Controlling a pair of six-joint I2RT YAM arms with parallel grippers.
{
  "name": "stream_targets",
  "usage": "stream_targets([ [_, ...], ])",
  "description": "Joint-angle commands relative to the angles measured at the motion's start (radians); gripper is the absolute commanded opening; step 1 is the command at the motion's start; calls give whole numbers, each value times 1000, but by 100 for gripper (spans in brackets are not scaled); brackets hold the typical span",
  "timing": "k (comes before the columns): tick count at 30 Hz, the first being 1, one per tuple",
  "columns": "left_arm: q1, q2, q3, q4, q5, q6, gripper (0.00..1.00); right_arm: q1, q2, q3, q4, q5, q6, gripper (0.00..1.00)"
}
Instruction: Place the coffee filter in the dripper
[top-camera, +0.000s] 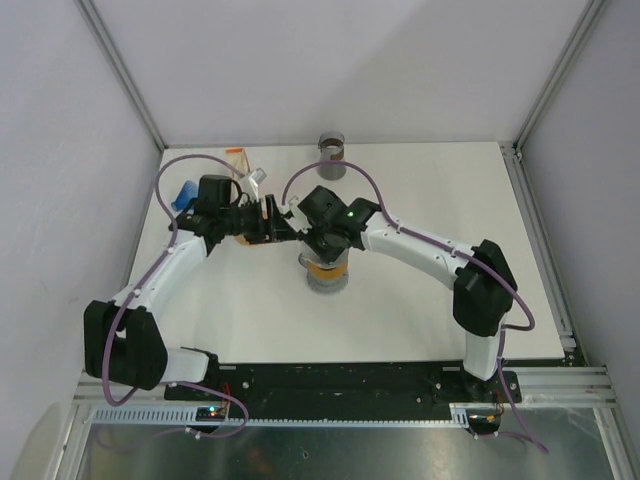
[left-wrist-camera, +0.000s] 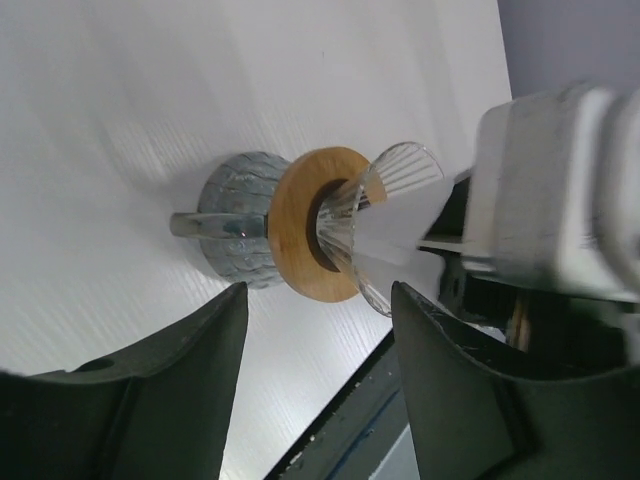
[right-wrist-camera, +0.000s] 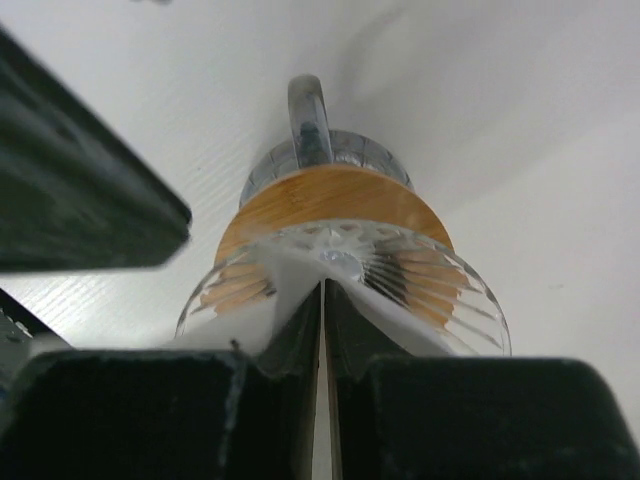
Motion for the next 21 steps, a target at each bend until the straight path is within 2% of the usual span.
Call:
stream_targets([
  [1, -58, -33, -51, 51, 237, -90, 63, -21, -17, -25, 134, -3, 46, 9],
  [8, -16, -53, -115, 93, 271, -183, 54, -29, 3, -60, 162, -13, 73, 9],
  [12, 28, -73, -133, 95, 281, -198, 53, -28, 18, -55, 167, -13, 76, 8],
  [21, 27, -60, -145, 116, 222, -184, 69, -14, 43, -25, 145, -4, 107, 8],
])
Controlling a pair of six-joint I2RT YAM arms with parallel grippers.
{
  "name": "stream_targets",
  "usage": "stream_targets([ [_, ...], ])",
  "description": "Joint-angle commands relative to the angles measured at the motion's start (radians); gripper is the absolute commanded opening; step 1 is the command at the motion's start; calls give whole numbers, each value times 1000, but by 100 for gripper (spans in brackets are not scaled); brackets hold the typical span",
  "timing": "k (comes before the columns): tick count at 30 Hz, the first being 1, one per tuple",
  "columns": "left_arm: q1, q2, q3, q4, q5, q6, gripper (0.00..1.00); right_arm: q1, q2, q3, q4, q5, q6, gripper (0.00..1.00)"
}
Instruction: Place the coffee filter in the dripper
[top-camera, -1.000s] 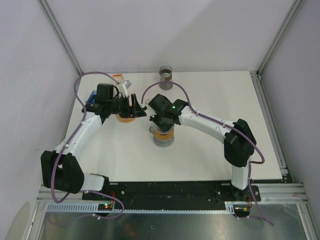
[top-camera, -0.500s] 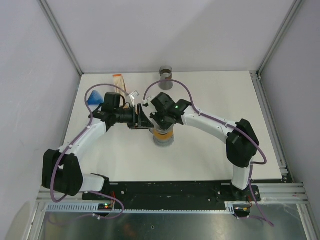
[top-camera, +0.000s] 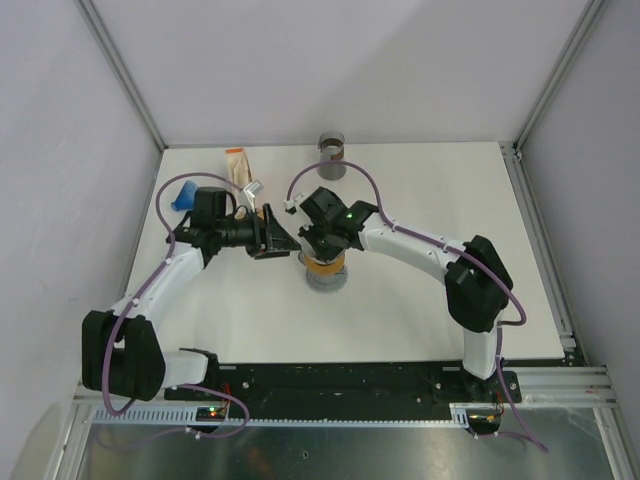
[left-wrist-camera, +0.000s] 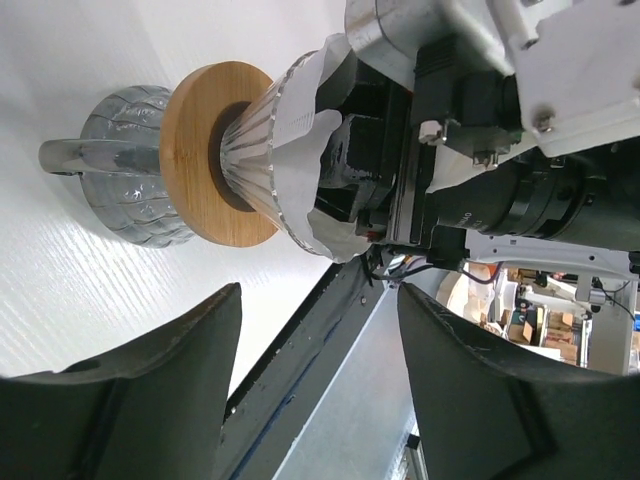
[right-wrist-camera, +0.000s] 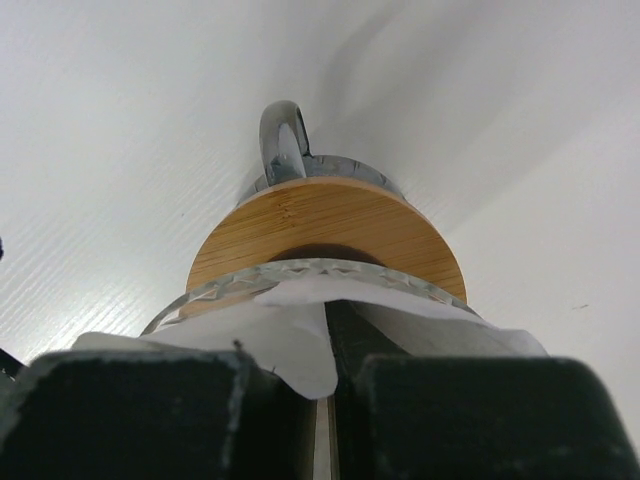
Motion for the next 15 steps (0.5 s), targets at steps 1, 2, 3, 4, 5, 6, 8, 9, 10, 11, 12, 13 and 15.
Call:
stream_targets([
  [1, -12, 11, -7, 46, -9, -11, 69, 10, 13, 33, 18, 5, 41, 8],
  [2, -15, 20, -7, 48, -19, -14, 67, 10, 12, 33, 19, 5, 44, 8],
  [3, -16, 31, -7, 52, -24, -16, 65, 9, 11, 33, 19, 5, 47, 8],
  [4, -17, 39, -7, 55, -27, -21, 62, 9, 10, 33, 19, 3, 50, 8],
  [5, -18, 48, -7, 57, -28, -24, 59, 9, 9, 32, 18, 3, 51, 8],
  [6, -18, 55, -6, 60, -30, -26, 56, 10, 6, 32, 17, 2, 52, 8],
  [8, -20, 61, -5, 64, -41, -29, 52, 12, -1, 32, 15, -1, 55, 8],
  [9, -21, 63, -3, 65, -46, -29, 51, 13, -7, 32, 17, -2, 57, 8],
  [10, -21, 64, -1, 67, -49, -30, 51, 15, -12, 33, 19, -2, 57, 8],
  [11, -22, 66, 1, 68, -52, -28, 50, 19, -18, 33, 22, -2, 57, 9],
  [12, -22, 68, 5, 69, -55, -27, 49, 21, -25, 34, 25, -2, 57, 9],
  [13, -22, 69, 7, 70, -59, -25, 49, 22, -31, 33, 28, -2, 57, 10],
  [15, -23, 69, 6, 69, -70, -23, 48, 23, -47, 31, 34, 3, 57, 12],
])
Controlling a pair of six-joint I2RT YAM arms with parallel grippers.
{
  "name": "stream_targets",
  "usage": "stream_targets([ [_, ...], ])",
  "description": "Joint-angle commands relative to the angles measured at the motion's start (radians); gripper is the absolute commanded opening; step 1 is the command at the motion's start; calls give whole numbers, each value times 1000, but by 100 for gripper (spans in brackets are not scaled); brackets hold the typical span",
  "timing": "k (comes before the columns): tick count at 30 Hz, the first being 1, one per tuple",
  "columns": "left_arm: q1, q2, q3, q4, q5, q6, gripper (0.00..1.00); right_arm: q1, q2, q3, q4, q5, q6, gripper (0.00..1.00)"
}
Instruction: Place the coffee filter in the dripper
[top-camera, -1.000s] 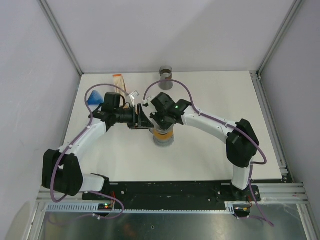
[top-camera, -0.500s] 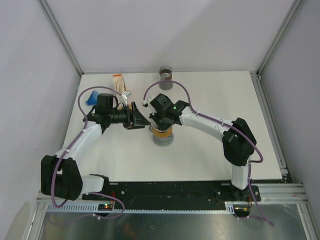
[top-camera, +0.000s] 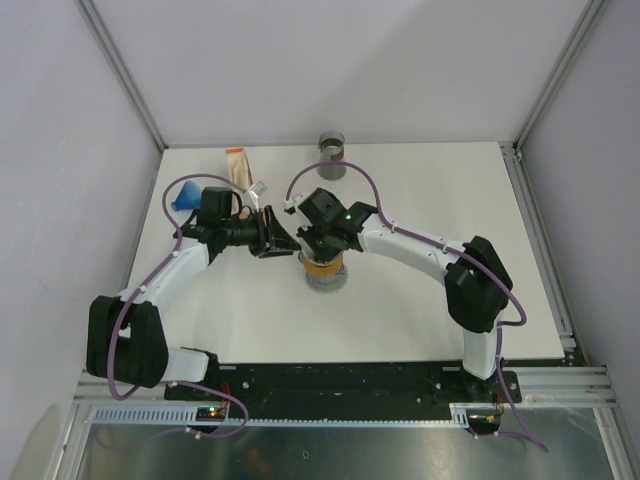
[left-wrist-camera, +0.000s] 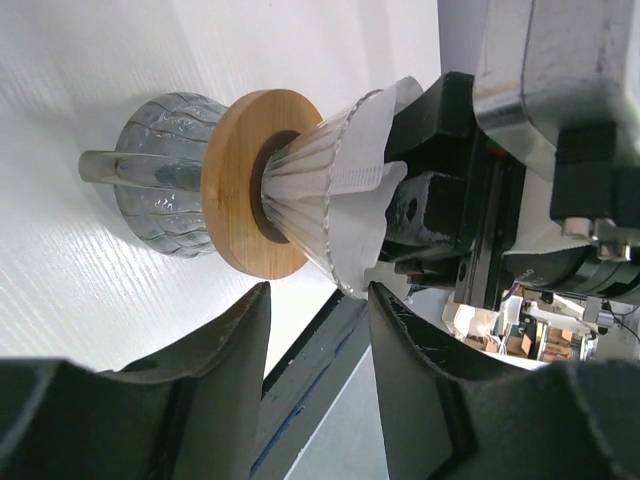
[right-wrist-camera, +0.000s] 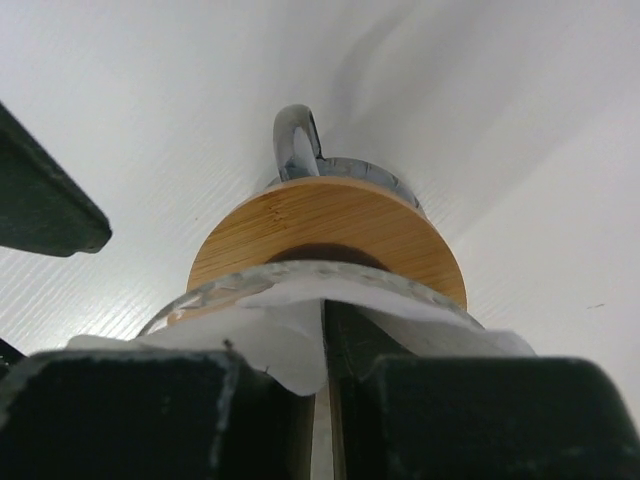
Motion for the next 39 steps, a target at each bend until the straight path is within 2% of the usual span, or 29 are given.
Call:
stream_targets([
  [1, -9, 0, 9, 30, -24, -6, 48, 12, -57, 28, 33, 7, 18, 14],
  [16, -16, -15, 15, 31, -44, 6, 46, 20, -177, 15, 75, 71, 6, 30],
  [21, -15, -17, 17, 30, -54, 10, 47, 29, -260, -21, 140, 127, 24, 41],
  [28, -16, -23, 18, 31, -52, 13, 47, -12, -375, -171, 241, 225, 98, 61],
  [33, -16, -23, 12, 30, -62, 21, 47, -45, -354, -224, 242, 192, 126, 65],
  [39, -16, -19, 8, 30, -64, 22, 47, -54, -304, -245, 245, 191, 138, 65],
])
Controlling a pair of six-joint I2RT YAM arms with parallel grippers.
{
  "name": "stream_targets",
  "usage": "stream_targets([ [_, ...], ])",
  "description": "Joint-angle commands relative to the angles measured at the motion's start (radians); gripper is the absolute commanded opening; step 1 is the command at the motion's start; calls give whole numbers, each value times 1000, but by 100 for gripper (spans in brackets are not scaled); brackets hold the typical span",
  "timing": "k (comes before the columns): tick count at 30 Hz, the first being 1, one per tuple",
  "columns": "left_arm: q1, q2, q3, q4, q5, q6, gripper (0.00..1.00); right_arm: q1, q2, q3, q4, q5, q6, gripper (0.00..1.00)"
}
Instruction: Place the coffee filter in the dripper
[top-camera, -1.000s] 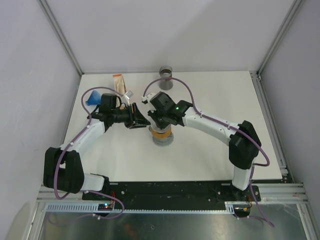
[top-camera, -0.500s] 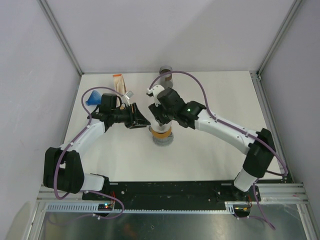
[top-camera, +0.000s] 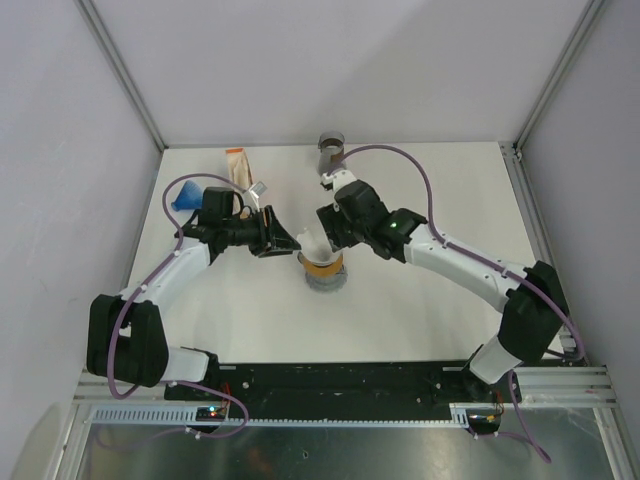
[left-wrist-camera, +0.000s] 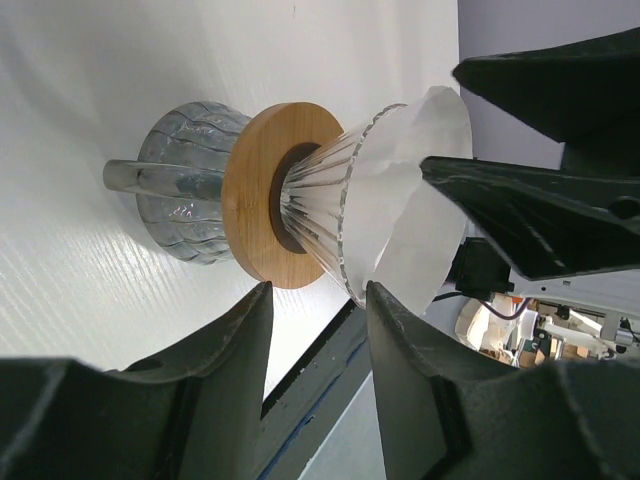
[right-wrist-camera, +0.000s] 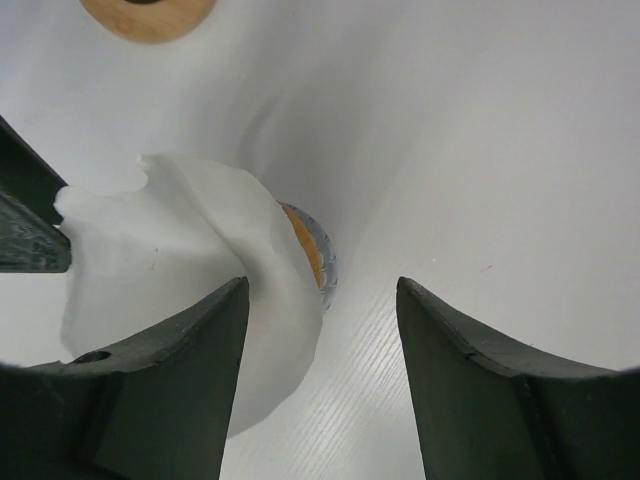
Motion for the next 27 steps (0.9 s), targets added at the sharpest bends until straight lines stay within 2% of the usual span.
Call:
stream_targets([
  [1, -7, -24, 8, 23, -8, 20, 47, -2, 31, -13, 39, 8, 28, 65],
  [9, -3, -23, 37, 22, -10, 25, 49, -3, 49, -24, 45, -20, 30, 65],
  [19, 13, -40, 73, 23, 0, 37, 63, -4, 15, -24, 54, -56, 17, 65],
  [27, 17, -33, 72, 22, 10, 40, 65, -5, -31, -20, 59, -63, 2, 66],
])
